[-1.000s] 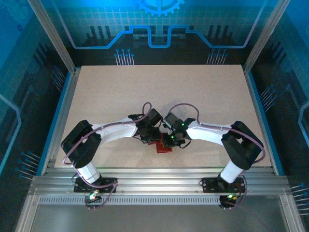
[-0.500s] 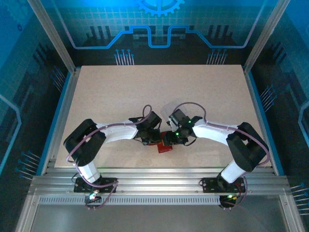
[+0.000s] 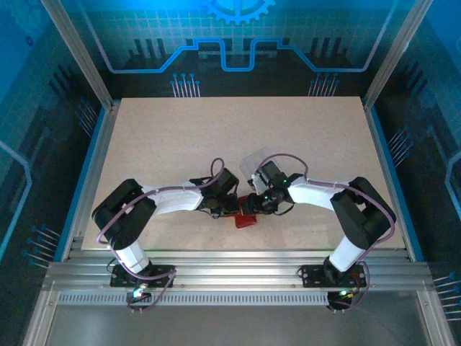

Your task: Put the credit cards into the card holder

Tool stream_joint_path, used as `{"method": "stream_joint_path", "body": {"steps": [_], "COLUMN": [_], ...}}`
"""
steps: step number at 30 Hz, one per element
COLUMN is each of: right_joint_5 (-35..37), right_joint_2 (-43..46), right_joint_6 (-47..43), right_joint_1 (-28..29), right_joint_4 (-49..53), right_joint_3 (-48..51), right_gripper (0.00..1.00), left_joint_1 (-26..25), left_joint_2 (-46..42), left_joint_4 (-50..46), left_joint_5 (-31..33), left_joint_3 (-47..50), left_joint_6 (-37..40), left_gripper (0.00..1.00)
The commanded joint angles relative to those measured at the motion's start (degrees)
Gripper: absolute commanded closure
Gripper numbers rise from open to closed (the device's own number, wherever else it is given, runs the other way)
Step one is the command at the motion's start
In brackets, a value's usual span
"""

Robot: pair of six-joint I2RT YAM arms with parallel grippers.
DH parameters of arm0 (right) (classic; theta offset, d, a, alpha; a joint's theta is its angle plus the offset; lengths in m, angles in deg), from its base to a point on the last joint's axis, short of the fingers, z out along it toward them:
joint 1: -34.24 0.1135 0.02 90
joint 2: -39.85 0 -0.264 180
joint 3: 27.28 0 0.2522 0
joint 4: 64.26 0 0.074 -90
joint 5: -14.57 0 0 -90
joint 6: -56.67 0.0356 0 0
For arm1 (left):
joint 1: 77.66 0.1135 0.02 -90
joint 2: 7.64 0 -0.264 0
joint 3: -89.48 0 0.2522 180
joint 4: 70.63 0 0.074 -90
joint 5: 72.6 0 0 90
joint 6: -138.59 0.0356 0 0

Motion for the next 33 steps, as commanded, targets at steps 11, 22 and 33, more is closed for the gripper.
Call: {"method": "stream_joint_path", "body": {"steps": [11,22,33], "right_joint_5": [49.7,69.9,76.2], "right_joint_2": [15.0,-9.7,-9.9], "right_joint_6": [1.1,15.2,18.5], "right_joint_1": [4.8,22.2,23.3], "right_joint_4": [36.1,59.2,68.2], "right_joint_3": [-8.9,-25.7,-33.1], "right_gripper": [1.00,1.00,1.00], "left_joint_1": [3.5,5.7,9.5], "left_joint_2": [-11.6,-20.1,-27.9], "left_joint_4": [-12.9,-16.4,-18.8], "left_joint_5": [5.3,6.3,6.3], "left_joint_3": [6.4,8.7,12.8], "left_joint_6": [1.2,-0.2,-0.6], "left_gripper": [0.61,0.56,0.55]}}
